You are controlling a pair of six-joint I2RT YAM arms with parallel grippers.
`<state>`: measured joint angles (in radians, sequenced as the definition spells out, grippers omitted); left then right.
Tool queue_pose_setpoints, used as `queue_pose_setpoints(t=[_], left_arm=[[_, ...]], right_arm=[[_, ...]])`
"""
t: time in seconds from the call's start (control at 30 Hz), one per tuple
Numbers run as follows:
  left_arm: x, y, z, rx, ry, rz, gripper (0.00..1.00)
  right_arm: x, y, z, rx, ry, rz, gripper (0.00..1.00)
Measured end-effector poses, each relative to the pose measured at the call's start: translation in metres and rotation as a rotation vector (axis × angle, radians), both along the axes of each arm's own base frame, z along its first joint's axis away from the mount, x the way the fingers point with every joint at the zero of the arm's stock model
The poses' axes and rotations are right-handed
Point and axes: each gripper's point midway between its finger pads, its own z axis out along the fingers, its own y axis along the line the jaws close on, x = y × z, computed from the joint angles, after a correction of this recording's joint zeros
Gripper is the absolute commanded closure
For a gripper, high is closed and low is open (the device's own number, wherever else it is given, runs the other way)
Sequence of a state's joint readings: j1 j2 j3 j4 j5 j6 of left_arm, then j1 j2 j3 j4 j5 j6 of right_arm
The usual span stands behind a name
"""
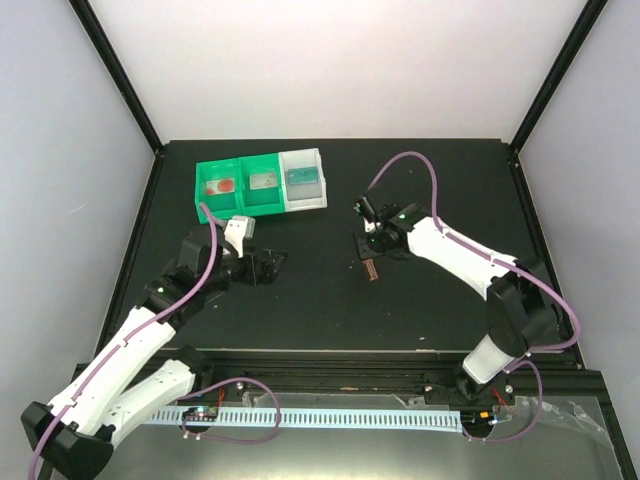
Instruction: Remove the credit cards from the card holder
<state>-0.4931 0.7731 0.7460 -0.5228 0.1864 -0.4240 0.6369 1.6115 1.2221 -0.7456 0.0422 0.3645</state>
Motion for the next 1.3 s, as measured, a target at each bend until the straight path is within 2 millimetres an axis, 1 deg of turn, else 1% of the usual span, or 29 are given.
queue_pose_setpoints(t=[0.1,0.17,0.27,0.37,0.5,0.63,0.77,0.83,0.97,1.1,1.2,1.3], left_arm=[[0.001,-0.001,-0.004,0.004,0.016,0.000,0.01],[0.002,-0.001,-0.008,0.008,0.028,0.001,0.01],[0.003,-0.002,-0.011,0.010,0.041,0.004,0.01],[0.002,-0.001,-0.016,0.010,0.057,0.012,0.01],[0.004,0.000,-0.025,0.025,0.086,0.025,0.01],[0.006,-0.001,-0.035,0.043,0.124,0.032,0.01],[0.008,-0.002,-0.048,0.062,0.170,0.033,0.02],[0.009,-0.004,-0.053,0.067,0.190,0.026,0.02],[0.008,-0.007,-0.063,0.071,0.216,0.014,0.06],[0.007,-0.012,-0.077,0.071,0.263,-0.008,0.09],[0.005,-0.019,-0.088,0.056,0.304,-0.035,0.12],[0.003,-0.028,-0.096,0.025,0.342,-0.065,0.15]], right_arm=[[-0.004,0.016,-0.006,0.010,0.020,-0.001,0.99],[-0.006,0.030,-0.015,0.026,0.044,0.002,0.99],[-0.011,0.057,-0.029,0.082,0.080,0.009,0.98],[-0.016,0.077,-0.039,0.139,0.124,0.007,0.96],[-0.016,0.095,-0.045,0.215,0.157,-0.006,0.89],[-0.015,0.103,-0.043,0.255,0.161,0.012,0.82],[-0.016,0.102,-0.045,0.241,0.146,0.061,0.76],[-0.016,0.098,-0.048,0.230,0.142,0.079,0.74],[-0.022,0.074,-0.063,0.192,0.153,0.092,0.73],[-0.024,0.053,-0.077,0.161,0.171,0.084,0.72],[-0.023,0.042,-0.085,0.157,0.178,0.078,0.69],[-0.021,0.034,-0.091,0.189,0.196,0.067,0.67]])
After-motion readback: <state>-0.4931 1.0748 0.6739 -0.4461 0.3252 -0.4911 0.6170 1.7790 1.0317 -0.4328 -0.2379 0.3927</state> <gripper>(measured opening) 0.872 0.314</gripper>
